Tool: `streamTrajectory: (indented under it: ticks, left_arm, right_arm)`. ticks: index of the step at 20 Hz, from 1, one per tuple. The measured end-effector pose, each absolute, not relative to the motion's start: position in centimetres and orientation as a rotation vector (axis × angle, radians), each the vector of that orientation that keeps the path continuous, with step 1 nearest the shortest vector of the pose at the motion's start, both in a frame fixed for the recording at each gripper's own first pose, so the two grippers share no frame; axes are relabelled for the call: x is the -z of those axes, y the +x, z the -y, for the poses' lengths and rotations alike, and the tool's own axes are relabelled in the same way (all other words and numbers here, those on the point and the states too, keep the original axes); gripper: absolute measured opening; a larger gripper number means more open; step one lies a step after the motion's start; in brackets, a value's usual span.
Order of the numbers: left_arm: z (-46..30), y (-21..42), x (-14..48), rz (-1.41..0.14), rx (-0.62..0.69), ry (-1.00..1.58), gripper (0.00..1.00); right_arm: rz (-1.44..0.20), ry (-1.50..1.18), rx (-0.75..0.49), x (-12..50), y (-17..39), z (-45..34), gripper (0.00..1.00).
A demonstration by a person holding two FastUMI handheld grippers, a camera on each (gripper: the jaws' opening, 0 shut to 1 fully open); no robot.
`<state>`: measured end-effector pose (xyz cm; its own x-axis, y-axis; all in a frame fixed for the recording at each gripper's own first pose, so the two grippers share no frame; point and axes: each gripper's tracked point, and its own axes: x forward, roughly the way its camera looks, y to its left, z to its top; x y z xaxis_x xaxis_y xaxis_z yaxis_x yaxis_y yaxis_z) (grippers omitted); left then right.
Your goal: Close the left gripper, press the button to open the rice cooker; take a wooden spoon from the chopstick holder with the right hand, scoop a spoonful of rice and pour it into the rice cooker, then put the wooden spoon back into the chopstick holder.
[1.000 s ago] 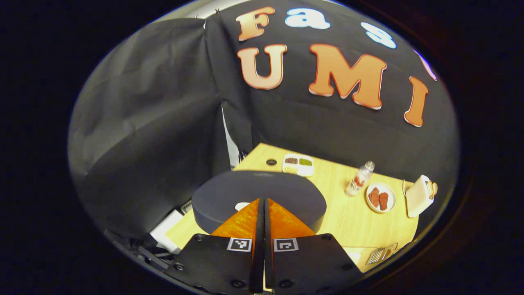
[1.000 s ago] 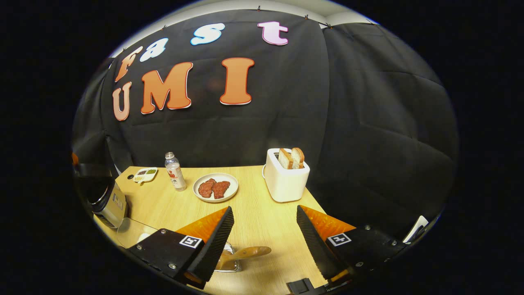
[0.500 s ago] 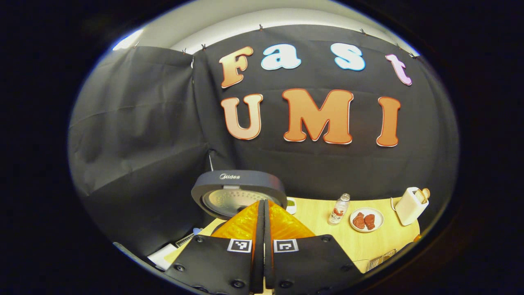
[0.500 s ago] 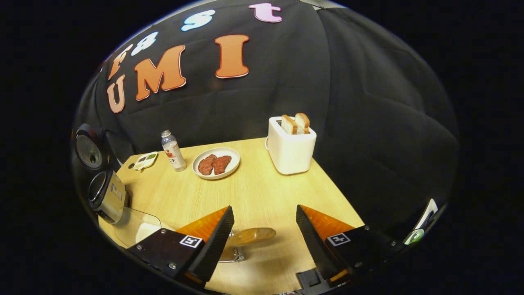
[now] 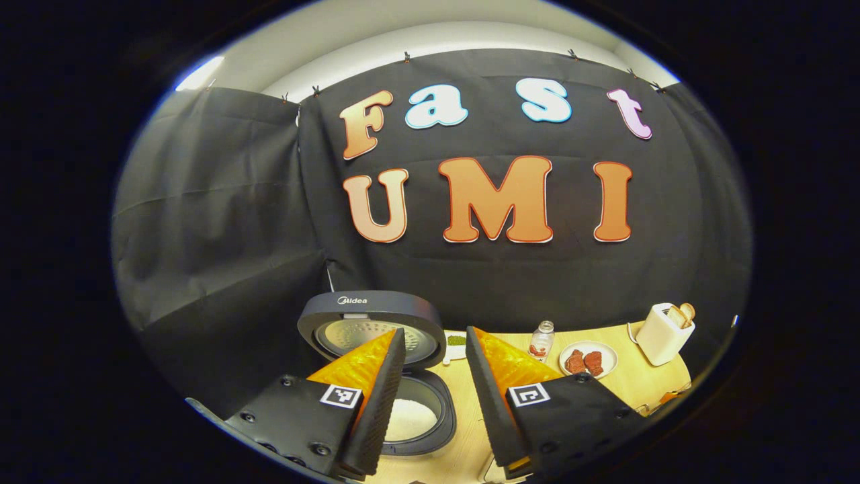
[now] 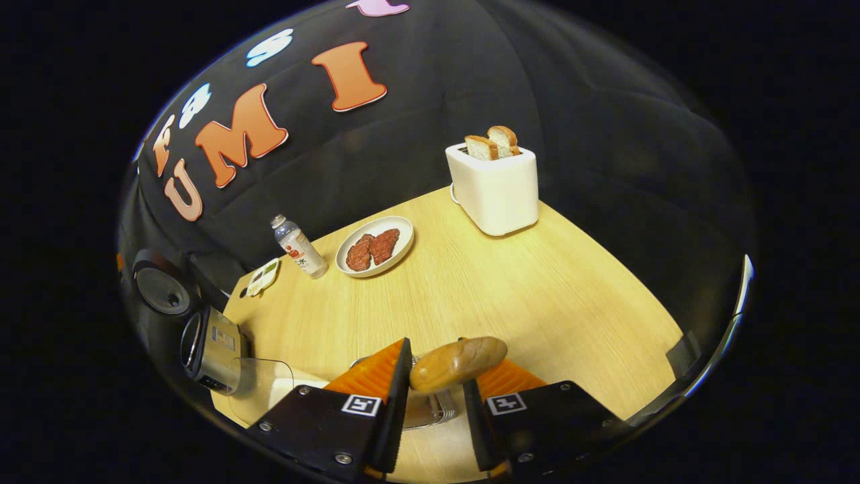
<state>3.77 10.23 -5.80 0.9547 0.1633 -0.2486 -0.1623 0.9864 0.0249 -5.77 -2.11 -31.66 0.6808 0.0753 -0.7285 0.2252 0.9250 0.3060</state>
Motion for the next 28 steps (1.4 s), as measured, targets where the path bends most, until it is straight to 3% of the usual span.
streamTrajectory:
  ticks: [1, 2, 3, 6, 10, 11, 14, 22, 28]
  left_arm:
    - [-10.1, 3.8, 5.9, -0.255, -0.161, -0.001, 0.68]
    - [-10.0, 3.8, 6.0, -0.254, -0.157, -0.009, 0.65]
    - [-9.9, 3.8, 5.9, -0.248, -0.15, -0.021, 0.7]
    - [-9.9, 3.7, 5.5, -0.225, -0.143, -0.039, 0.7]
    - [-11.4, 3.5, 5.6, -0.203, -0.173, -0.02, 0.89]
    - [-11.8, 3.4, 5.6, -0.202, -0.183, -0.015, 0.94]
    - [-12.8, 3.2, 6.2, -0.203, -0.195, -0.01, 0.96]
    - [-15.5, 3.4, 7.0, -0.177, -0.199, 0.024, 0.94]
    - [-18.0, 4.2, 7.9, -0.17, -0.185, 0.034, 0.95]
  right_arm:
    - [-0.832, 0.412, 0.08, 31.8, -6.0, 1.9, 0.4]
    - [-0.841, 0.441, 0.077, 31.7, -6.2, 1.6, 0.34]
    - [-0.831, 0.469, 0.079, 31.5, -5.9, 1.4, 0.3]
    - [-0.809, 0.468, 0.083, 31.4, -5.4, 0.0, 0.19]
    - [-0.808, 0.448, 0.058, 30.1, -5.7, -1.0, 0.14]
    - [-0.804, 0.443, 0.059, 29.6, -5.5, -1.2, 0.13]
    - [-0.769, 0.421, 0.056, 27.0, -4.6, -1.3, 0.13]
    - [-0.647, 0.37, 0.018, 19.1, -3.1, -4.4, 0.13]
    - [-0.654, 0.376, -0.083, 17.8, -4.1, -11.9, 0.13]
